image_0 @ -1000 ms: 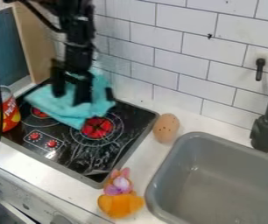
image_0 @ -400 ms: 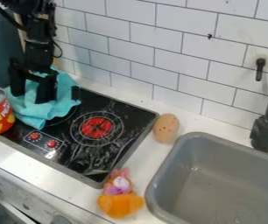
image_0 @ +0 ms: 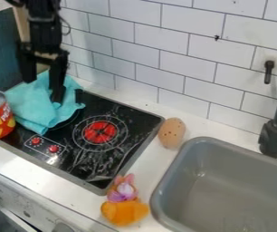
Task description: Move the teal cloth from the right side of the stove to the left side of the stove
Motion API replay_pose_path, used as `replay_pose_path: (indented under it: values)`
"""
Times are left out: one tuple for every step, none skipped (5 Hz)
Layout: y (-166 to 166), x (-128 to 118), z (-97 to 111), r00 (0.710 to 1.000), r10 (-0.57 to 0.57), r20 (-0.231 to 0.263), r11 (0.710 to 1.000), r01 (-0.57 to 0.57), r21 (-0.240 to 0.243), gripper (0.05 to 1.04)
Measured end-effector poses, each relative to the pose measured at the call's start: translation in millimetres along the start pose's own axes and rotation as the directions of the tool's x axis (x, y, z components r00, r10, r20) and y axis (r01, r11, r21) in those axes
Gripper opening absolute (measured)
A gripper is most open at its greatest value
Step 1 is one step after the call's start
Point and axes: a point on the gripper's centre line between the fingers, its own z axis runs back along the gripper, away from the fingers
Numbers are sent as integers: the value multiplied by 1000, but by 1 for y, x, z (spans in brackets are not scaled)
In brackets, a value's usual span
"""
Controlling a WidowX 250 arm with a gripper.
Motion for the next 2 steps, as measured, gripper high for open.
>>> replay_pose_path:
  values:
    - [-4, -12, 25, 998, 0, 59, 1000, -1, 13, 999]
    - [-17, -41, 31, 1000, 21, 24, 996, -23, 86, 999]
